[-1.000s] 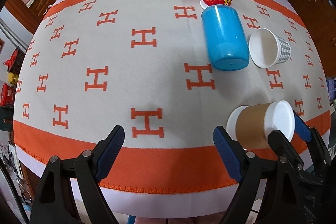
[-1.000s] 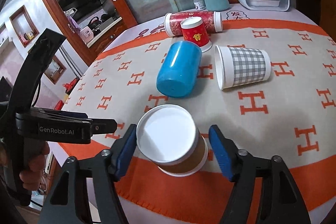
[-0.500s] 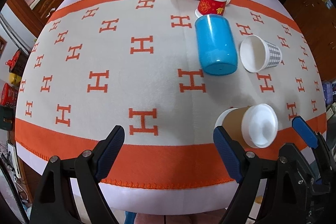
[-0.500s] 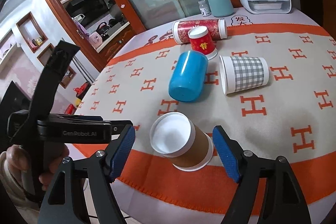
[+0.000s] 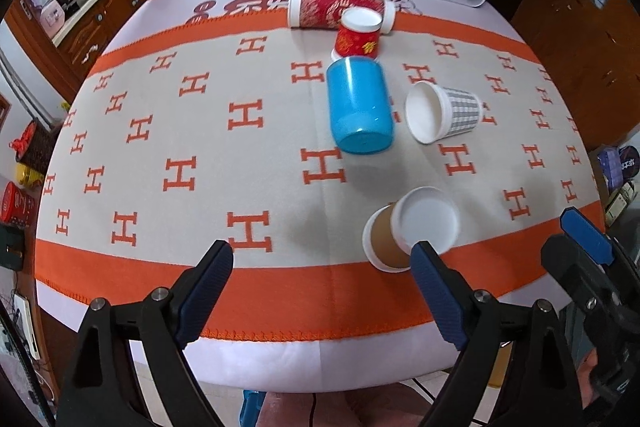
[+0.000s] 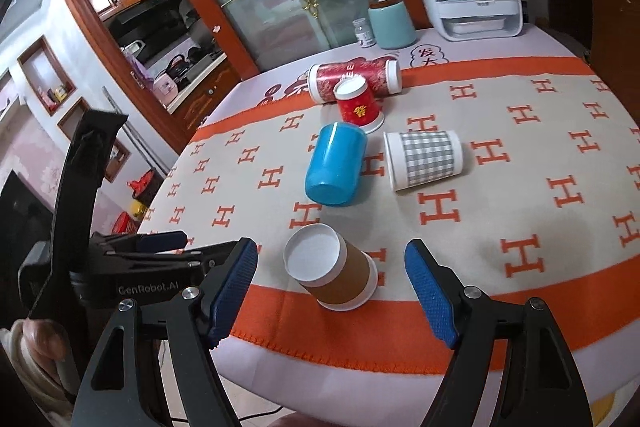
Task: Flip cup upside down
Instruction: 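Set the brown-sleeved cup upright on the cloth and open the right gripper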
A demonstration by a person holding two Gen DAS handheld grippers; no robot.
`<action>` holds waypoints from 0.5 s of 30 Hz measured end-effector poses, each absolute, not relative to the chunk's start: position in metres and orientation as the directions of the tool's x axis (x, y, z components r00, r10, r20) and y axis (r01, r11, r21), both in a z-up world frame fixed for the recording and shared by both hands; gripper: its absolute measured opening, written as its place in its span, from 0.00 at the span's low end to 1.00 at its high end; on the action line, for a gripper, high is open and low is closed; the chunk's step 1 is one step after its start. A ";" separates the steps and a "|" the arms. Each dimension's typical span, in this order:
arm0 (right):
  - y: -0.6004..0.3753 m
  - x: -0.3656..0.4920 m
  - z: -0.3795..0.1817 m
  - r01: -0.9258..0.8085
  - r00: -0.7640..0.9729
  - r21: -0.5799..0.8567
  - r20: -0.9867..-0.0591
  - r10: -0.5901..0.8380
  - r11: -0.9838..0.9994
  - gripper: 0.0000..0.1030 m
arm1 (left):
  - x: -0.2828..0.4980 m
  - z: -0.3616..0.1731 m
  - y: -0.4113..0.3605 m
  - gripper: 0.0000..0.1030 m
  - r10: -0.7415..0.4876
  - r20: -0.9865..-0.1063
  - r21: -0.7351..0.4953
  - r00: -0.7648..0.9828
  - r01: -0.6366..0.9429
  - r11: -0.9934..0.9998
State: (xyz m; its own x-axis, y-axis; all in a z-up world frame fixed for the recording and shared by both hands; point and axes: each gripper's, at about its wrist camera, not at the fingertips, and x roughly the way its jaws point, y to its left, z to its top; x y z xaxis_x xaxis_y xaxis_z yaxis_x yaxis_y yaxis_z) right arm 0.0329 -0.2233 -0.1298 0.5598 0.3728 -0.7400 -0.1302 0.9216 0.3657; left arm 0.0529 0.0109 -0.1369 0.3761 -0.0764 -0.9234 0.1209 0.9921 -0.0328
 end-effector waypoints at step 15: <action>-0.239 0.006 -0.073 -0.007 0.540 0.360 -0.784 0.307 0.933 0.83 | 0.015 -0.086 0.001 0.91 -0.100 -0.877 -0.043 0.470 0.131 0.990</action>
